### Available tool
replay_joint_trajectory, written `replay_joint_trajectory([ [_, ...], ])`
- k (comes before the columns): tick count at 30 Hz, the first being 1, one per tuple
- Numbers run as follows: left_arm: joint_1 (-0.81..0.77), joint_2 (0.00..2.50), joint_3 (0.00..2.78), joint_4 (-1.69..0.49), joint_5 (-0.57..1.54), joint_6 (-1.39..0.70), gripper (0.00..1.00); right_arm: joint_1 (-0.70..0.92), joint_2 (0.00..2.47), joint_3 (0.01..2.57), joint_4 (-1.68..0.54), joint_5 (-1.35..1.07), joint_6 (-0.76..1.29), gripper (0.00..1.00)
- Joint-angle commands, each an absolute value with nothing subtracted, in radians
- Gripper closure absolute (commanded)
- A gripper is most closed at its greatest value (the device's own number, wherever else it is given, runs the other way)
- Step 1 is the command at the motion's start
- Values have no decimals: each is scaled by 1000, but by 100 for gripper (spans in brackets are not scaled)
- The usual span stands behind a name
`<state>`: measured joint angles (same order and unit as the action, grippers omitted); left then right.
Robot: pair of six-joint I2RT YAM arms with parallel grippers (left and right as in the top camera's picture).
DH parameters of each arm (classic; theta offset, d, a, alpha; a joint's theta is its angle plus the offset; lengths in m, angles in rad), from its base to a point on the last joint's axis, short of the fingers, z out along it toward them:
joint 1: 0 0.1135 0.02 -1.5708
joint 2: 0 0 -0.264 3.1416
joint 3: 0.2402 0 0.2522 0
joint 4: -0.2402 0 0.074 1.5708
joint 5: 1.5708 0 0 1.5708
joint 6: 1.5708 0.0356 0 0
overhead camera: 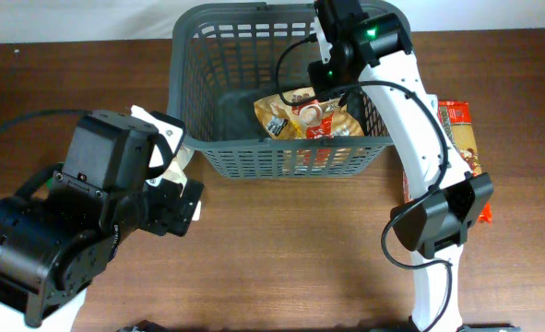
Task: Pack container
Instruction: 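Lower the coffee bag into the basket and open the right gripper, then grasp the red-and-yellow spaghetti box with the right gripper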
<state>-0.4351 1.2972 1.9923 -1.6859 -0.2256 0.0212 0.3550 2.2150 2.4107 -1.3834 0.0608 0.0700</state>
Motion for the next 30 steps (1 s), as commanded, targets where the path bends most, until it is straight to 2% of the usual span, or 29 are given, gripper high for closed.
replay_joint_trajectory([
  [1,-428,1297,1990,-1684,-233,12,1,354,2100,2440,-1380,97,60,53],
  [4,-428,1296,1990,-1684,-233,12,1,345,1959,2442,-1365,225,61,53],
  [8,-428,1296,1990,-1684,-233,12,1,295,1830,2442,-1355,327,61,46],
  [14,-428,1296,1990,-1684,-233,12,1,51,1720,2442,-1356,312,61,36],
  [21,-428,1296,1990,-1684,-233,12,1,-282,1790,2420,-1393,100,61,30],
  [26,-428,1296,1990,-1684,-233,12,1,-369,1899,2353,-1386,31,61,29],
  [30,-428,1296,1990,-1684,-233,12,1,-374,1988,2264,-1368,-6,61,29],
])
